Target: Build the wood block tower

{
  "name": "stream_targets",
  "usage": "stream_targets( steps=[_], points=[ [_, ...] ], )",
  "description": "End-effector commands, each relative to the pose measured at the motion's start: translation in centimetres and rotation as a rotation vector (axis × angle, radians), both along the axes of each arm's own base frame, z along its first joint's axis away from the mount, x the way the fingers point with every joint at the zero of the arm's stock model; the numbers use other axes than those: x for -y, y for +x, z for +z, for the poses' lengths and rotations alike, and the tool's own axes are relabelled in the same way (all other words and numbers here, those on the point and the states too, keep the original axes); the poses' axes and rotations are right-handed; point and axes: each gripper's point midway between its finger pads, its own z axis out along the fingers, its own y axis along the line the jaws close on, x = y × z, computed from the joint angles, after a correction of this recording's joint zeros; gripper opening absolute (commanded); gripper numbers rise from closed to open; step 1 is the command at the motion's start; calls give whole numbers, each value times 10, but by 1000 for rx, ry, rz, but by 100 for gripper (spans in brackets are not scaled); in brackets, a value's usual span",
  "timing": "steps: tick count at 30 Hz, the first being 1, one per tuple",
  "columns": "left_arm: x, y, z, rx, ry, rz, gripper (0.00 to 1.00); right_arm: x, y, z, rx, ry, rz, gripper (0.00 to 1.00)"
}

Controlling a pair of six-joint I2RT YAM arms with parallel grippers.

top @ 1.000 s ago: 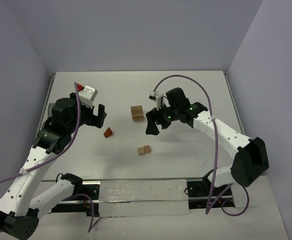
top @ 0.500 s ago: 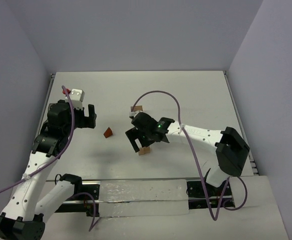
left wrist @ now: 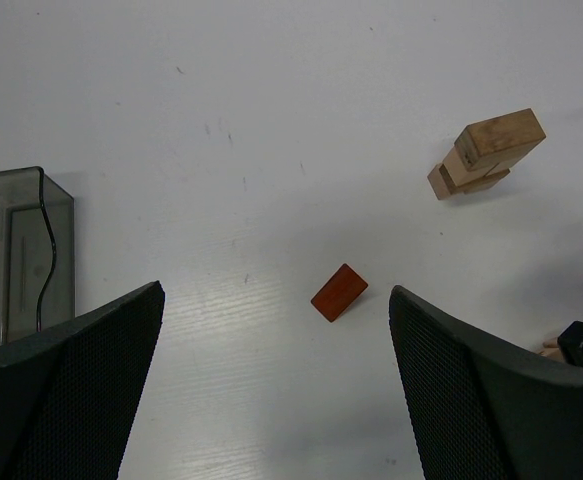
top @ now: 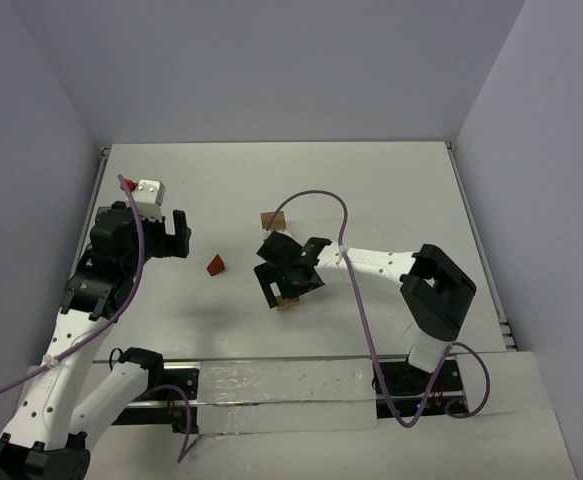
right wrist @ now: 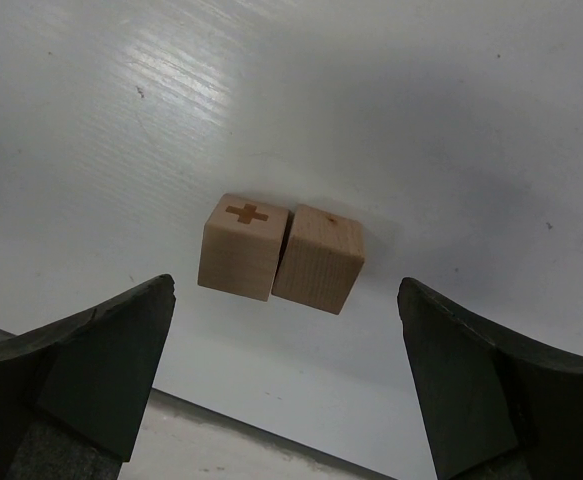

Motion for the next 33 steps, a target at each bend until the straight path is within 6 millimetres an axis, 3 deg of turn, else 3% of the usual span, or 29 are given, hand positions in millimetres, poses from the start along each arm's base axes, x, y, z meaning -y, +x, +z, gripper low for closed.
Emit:
stream_targets(
  steps=[1,10,33],
  points=[
    [3,3,19,66,-39,-2,99,-11,5,4,-17,33,-34,100],
    [3,4,18,64,-37,-7,99,-11,5,-7,-50,20,-51,99],
    [4,5,14,65,-27,-14,99,-9,5,-9,-56,22,-55,79]
  ],
)
